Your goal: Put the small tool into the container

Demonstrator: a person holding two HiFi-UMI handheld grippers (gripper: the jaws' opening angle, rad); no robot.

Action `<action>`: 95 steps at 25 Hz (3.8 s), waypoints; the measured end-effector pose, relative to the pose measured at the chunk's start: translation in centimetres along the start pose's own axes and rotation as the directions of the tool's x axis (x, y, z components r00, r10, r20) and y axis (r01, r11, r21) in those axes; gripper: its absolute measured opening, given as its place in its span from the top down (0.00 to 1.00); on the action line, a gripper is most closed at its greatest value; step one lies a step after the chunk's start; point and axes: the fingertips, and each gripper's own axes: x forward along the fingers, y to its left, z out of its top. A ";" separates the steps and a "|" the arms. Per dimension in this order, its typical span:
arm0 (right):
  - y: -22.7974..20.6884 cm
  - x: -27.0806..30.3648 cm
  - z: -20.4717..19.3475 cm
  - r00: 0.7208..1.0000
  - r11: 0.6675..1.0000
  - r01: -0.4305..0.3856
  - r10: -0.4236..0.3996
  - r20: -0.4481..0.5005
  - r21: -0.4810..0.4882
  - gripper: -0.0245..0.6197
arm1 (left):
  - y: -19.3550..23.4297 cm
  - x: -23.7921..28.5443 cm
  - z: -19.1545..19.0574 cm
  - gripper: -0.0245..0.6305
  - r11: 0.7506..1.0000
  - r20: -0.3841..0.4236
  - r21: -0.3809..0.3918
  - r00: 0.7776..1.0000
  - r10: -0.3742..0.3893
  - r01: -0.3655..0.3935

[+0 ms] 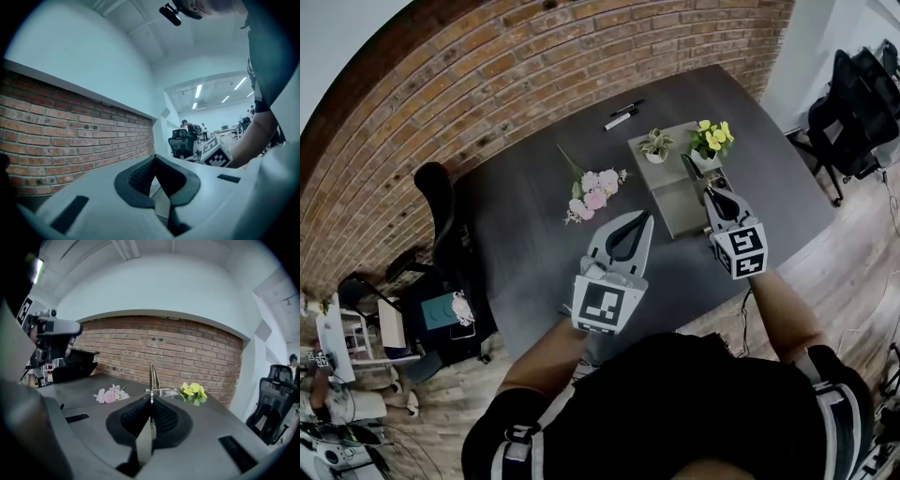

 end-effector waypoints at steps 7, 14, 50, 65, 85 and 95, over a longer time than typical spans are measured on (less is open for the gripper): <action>-0.5 2.8 -4.3 0.992 0.999 -0.033 0.031 -0.119 -0.014 0.96 | 0.7 0.7 -1.4 0.95 1.000 -0.028 -0.004 1.000 0.011 -0.011; -0.9 4.5 -6.6 0.983 0.997 -0.078 0.073 -0.170 -0.025 0.96 | 1.0 1.9 -3.2 0.95 0.999 -0.059 -0.030 0.998 0.013 -0.015; 2.6 7.0 -14.3 0.818 0.744 -0.480 0.187 -0.545 -0.465 0.95 | 1.5 3.3 -6.4 0.95 0.995 -0.097 -0.095 0.995 0.028 -0.037; 1.6 5.5 -10.5 0.889 0.800 -0.352 0.124 -0.441 -0.485 0.85 | 0.2 1.9 -4.1 0.95 0.997 -0.064 -0.068 0.998 0.016 -0.021; 0.5 -10.1 13.0 0.972 0.994 -0.027 0.050 0.230 -0.101 0.96 | -3.8 0.0 4.5 0.95 0.998 0.104 0.022 0.993 -0.059 0.057; 1.0 -16.3 16.6 0.919 0.998 0.029 -0.004 0.394 -0.058 0.97 | -5.0 -1.2 8.1 0.95 0.995 0.160 0.076 0.984 -0.072 0.060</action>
